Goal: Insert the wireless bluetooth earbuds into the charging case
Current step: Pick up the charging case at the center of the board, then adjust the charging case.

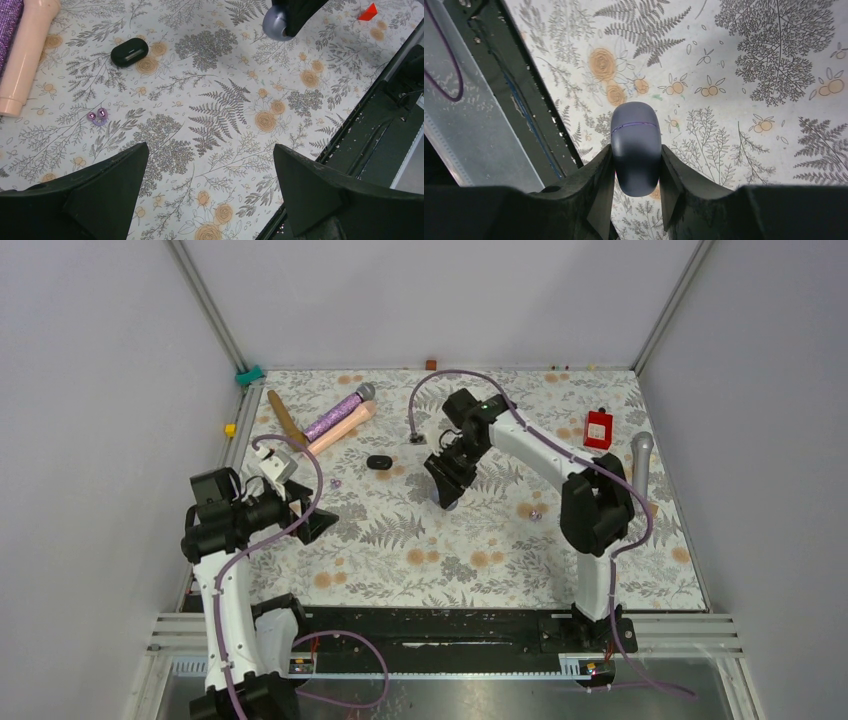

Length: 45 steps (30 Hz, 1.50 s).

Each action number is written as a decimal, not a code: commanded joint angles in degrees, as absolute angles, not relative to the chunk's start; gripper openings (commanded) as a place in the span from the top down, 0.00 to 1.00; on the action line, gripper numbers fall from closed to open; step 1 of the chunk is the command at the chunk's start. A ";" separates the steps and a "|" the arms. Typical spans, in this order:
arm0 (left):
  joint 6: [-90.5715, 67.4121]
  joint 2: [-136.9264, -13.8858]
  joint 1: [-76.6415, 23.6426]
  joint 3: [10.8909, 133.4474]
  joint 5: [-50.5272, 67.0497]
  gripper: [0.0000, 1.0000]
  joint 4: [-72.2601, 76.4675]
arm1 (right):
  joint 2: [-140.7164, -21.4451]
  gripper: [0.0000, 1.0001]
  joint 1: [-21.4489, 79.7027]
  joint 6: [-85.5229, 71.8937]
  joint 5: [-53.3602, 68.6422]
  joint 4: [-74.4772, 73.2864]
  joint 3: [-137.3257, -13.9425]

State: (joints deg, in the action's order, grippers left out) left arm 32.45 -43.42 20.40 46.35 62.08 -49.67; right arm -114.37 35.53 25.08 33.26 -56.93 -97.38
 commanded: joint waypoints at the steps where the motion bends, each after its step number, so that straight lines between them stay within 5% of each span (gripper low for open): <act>1: 32.76 -44.03 20.46 49.78 65.77 0.01 -49.32 | -105.45 0.74 35.74 26.26 36.40 -59.74 -100.97; 8: 37.79 -43.56 15.81 55.06 67.85 0.01 -51.87 | -92.61 0.76 35.76 26.50 38.68 -59.01 -100.41; 16: 28.45 -46.45 -2.27 59.16 59.33 0.01 -39.26 | -80.13 0.76 35.73 26.45 41.21 -53.82 -94.05; 25: 34.27 -61.40 -22.70 68.07 61.97 0.01 -43.34 | -74.51 0.76 35.75 24.33 45.68 -49.58 -88.42; 32: 36.45 -66.79 -28.33 71.39 59.64 0.01 -44.62 | -71.20 0.76 35.74 25.68 47.77 -45.42 -83.57; 45: 4.23 -68.48 -31.61 61.43 62.80 0.01 -9.76 | -70.50 0.76 35.77 18.02 52.85 -33.39 -76.12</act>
State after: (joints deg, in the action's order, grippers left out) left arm 17.98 -68.12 -30.76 65.80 60.27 -26.41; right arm -70.96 35.53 20.91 49.32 -39.11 -77.28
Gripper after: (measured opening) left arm 0.985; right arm 0.407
